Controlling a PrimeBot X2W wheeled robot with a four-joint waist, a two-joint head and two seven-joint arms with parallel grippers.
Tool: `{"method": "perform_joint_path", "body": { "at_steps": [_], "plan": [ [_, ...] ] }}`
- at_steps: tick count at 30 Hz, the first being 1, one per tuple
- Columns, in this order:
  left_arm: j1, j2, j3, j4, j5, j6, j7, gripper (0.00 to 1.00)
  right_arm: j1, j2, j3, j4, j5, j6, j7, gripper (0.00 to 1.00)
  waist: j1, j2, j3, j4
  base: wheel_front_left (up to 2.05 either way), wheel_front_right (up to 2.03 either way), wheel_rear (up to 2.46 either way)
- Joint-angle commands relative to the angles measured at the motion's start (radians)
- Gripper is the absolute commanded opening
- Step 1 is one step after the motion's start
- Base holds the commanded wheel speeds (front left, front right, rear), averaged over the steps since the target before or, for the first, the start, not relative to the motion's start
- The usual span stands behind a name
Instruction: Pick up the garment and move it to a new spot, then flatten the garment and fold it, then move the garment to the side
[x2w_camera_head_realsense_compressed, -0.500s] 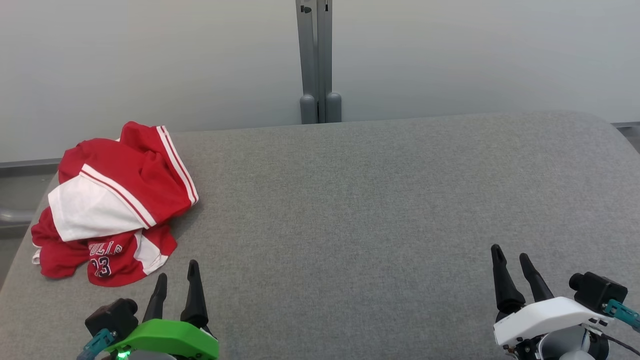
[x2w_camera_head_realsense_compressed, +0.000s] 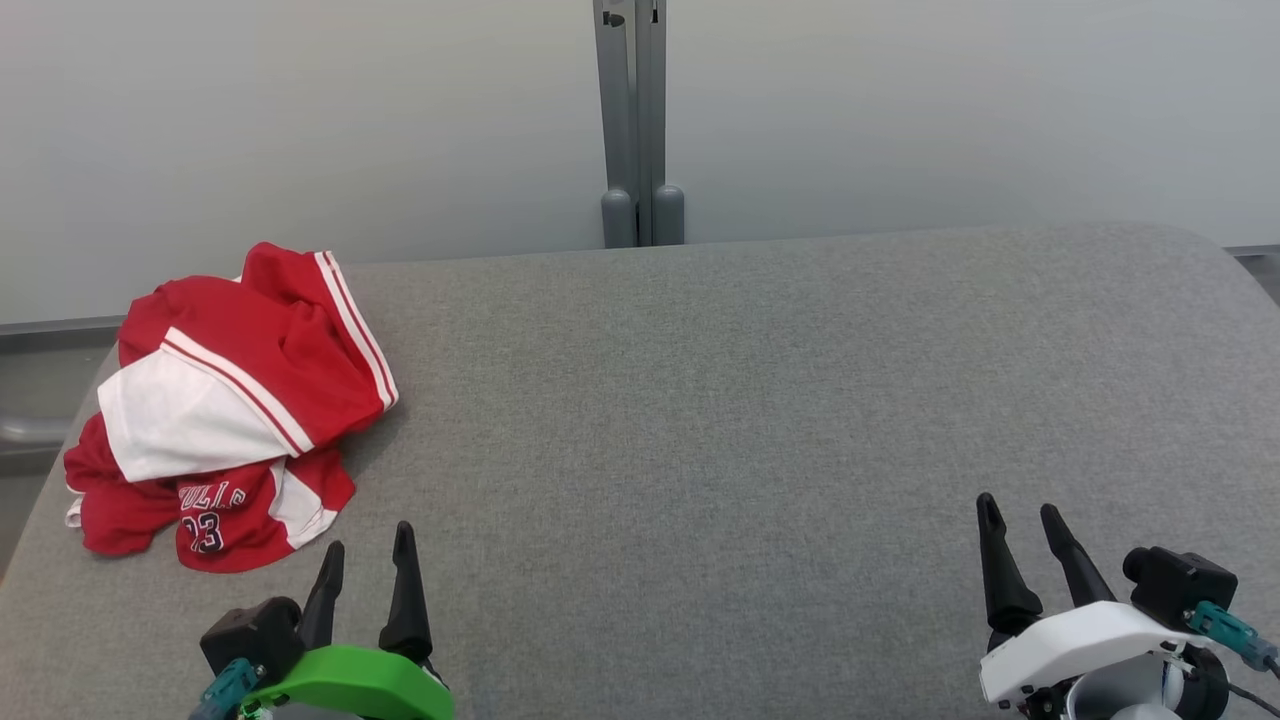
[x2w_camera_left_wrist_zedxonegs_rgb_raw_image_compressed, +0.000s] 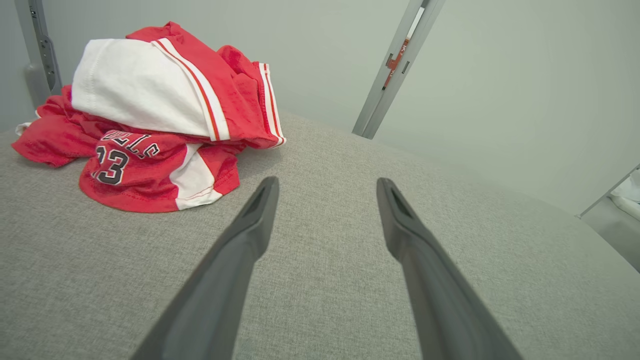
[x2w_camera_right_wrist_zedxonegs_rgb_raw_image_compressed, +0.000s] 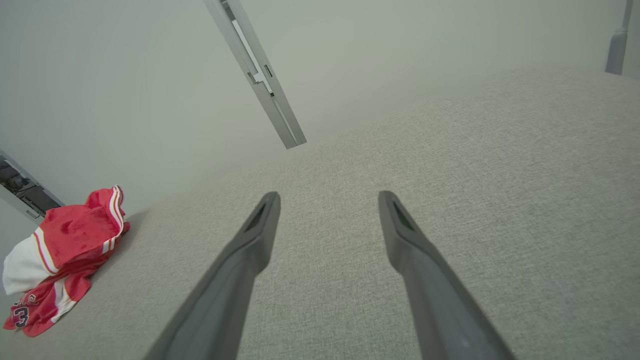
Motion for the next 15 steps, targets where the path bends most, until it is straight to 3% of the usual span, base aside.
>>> {"method": "perform_joint_path", "body": {
  "at_steps": [1, 15],
  "plan": [
    [0.004, 0.008, -0.002, -0.006, 0.030, 0.003, -0.010, 1.00, 0.005, -0.006, -0.001, -0.009, -0.026, 0.004, -0.012, 1.00, 0.0000, 0.0000, 0.001, 0.000, 0.00, 0.00, 0.00],
    [0.015, 0.009, -0.002, -0.007, 0.138, 0.018, -0.039, 1.00, 0.004, -0.007, 0.014, -0.006, -0.133, 0.004, -0.051, 1.00, 0.0000, 0.0000, 0.003, 0.011, 0.00, 0.00, 0.00]
  ]
}}
